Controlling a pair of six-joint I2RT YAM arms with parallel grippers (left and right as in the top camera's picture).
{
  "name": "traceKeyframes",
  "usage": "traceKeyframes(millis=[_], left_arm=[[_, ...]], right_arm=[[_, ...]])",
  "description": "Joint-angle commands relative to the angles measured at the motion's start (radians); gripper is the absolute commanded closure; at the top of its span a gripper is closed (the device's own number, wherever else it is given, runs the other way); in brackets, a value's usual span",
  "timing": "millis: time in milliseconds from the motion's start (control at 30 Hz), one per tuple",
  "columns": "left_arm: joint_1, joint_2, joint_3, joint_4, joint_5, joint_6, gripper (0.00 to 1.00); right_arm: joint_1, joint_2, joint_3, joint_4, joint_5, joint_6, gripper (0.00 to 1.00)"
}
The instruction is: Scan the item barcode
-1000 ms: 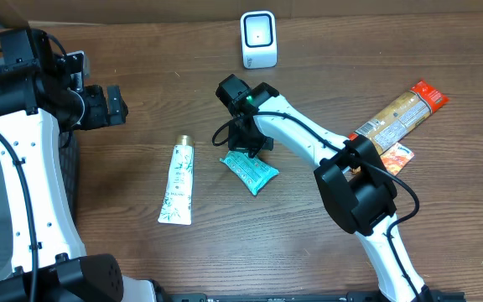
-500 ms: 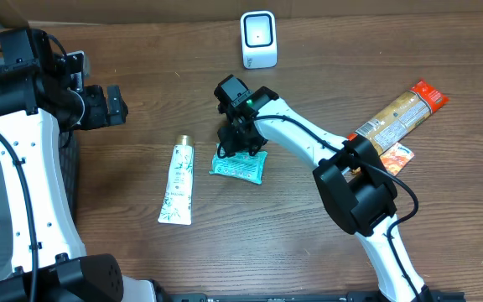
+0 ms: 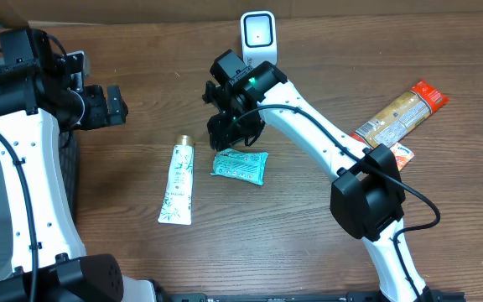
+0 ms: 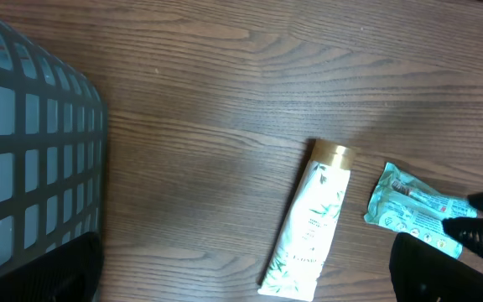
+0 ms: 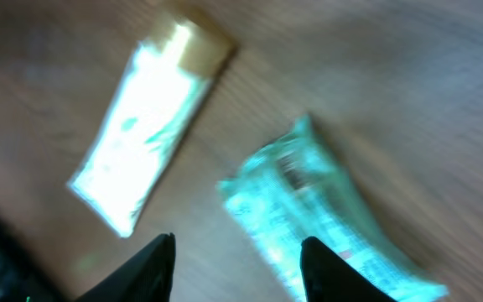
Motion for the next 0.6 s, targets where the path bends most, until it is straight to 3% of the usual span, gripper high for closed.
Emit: traceKeyframes(millis=[0, 300, 567], left_arm=[[-0.002, -0.004, 0.013, 0.004, 0.001, 0.015, 0.0], [-0.002, -0.004, 0.013, 0.004, 0.001, 0.015, 0.0], [-0.002, -0.004, 0.013, 0.004, 0.001, 0.015, 0.0]], right_arm=[[0.005, -0.019, -0.078, -0.003, -0.11, 0.068, 0.54], [0.022, -0.019, -0.283, 0.142, -0.162, 0.166, 0.5], [0.053, -0.019, -0.349, 0.214, -0.08, 0.286, 0.61]])
